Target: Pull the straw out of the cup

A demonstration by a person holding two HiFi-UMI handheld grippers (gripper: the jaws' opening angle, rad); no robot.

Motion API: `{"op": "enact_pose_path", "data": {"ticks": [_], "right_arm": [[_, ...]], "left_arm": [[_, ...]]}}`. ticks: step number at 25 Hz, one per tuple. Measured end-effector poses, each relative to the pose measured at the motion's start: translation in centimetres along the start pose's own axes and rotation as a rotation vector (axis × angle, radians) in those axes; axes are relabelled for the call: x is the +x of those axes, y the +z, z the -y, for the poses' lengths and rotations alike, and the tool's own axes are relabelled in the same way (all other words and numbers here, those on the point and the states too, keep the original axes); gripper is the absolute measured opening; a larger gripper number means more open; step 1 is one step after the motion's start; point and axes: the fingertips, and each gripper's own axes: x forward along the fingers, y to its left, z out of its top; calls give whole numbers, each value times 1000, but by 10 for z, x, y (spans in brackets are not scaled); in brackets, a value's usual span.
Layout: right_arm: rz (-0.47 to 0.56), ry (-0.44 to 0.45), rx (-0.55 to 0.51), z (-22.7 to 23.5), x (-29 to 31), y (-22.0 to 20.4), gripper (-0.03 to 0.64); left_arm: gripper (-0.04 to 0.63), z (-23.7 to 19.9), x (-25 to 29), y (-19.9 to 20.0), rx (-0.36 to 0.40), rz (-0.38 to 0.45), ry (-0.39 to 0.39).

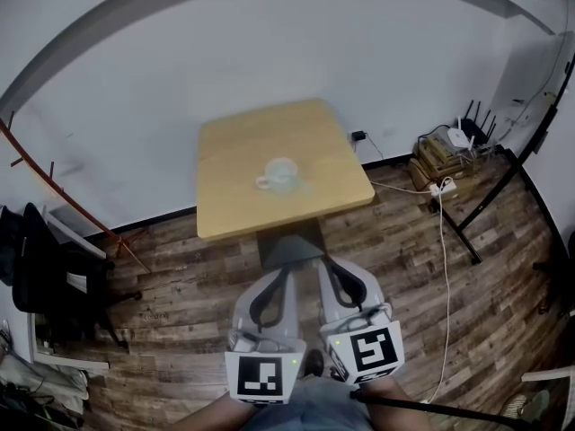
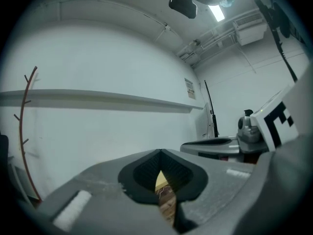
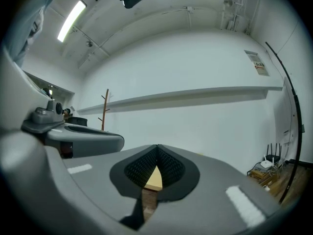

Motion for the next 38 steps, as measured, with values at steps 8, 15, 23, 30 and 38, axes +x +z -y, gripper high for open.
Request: {"op": "enact_pose_path", "data": {"ticks": [8,15,23,30,38], "right_arm": [[-45,22,28,2,13,-19,8],[-79,26,18,7,46,-29,8],[-114,7,17,14,103,-37,8],[-116,0,-8,13,165,-30,8],[-110,-36,-48,13,219,-20,8]], "left_arm": [[18,-13,8,-14,-18,-41,40],[18,-41,36,-24,-60,-52,51],[18,-84,79,-31,-93,-62,39],[18,-134,120,-24,-116,-34,30],[18,-180,158,-15,-126,-1,-11]]}}
